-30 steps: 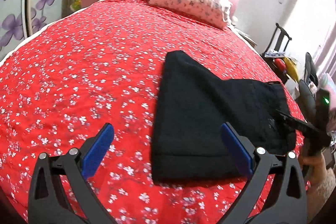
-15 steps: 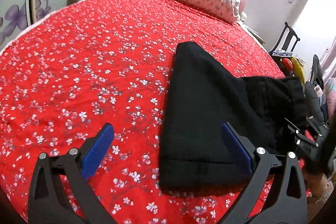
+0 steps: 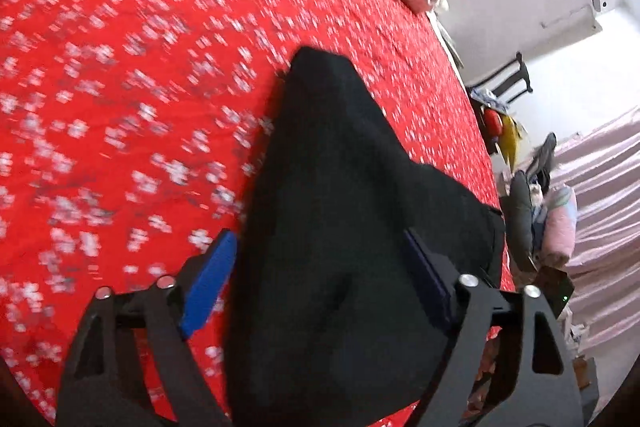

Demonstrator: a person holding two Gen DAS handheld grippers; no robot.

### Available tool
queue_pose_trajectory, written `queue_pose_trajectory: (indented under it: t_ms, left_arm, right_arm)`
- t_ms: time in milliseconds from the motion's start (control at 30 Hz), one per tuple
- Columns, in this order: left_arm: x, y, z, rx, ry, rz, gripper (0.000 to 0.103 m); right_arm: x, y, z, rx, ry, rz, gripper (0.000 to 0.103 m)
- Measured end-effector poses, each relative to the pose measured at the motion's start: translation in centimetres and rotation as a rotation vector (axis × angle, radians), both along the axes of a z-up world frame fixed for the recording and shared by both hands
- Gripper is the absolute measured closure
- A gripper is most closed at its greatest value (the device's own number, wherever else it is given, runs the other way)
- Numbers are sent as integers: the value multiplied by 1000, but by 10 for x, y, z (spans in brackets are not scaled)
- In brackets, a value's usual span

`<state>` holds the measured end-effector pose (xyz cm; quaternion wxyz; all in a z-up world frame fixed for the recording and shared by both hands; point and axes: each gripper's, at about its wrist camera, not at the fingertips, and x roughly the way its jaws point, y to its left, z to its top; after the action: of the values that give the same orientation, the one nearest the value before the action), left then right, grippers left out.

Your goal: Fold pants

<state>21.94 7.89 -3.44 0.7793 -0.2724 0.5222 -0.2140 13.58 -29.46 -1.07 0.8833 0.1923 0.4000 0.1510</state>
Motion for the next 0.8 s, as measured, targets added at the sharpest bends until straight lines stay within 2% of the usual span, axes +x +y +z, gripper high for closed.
queue_pose_trajectory:
  t_ms: [100,167,267,400,433,533,633,700,800]
  left_arm:
    - [-3,-8,-4,12,-5,0,32]
    - [-5,-10,-4,16,-10,-2,45]
    - [-6,-12,-1,52,-17,-6,58]
    - [-9,-18,-2,108,-26,-1,63]
    - [-9,-20,-2,117,-30,0,67]
    - [-11,-19,3,102,-49,-1,89]
    - [-15,-20,11,114,-83,-26,93]
    - [-19,-24,18,124,-109,-38,93]
    - [-23,-22,28,83,-134,-34,94]
  right_arm:
    - [1,-5,-4,46,18,-11,68]
    - [3,-6,-7,58,34,-19,64]
    - [10,-11,-18,117,93,-35,54]
    - [21,-17,-32,236,158,-33,50]
    - [20,-17,-31,240,155,-28,52]
    - [15,-18,-25,283,126,-10,65]
    - [13,-24,-22,361,116,-21,70]
    - [15,-25,-19,375,106,-21,71]
    - [16,-29,-13,441,89,-22,72]
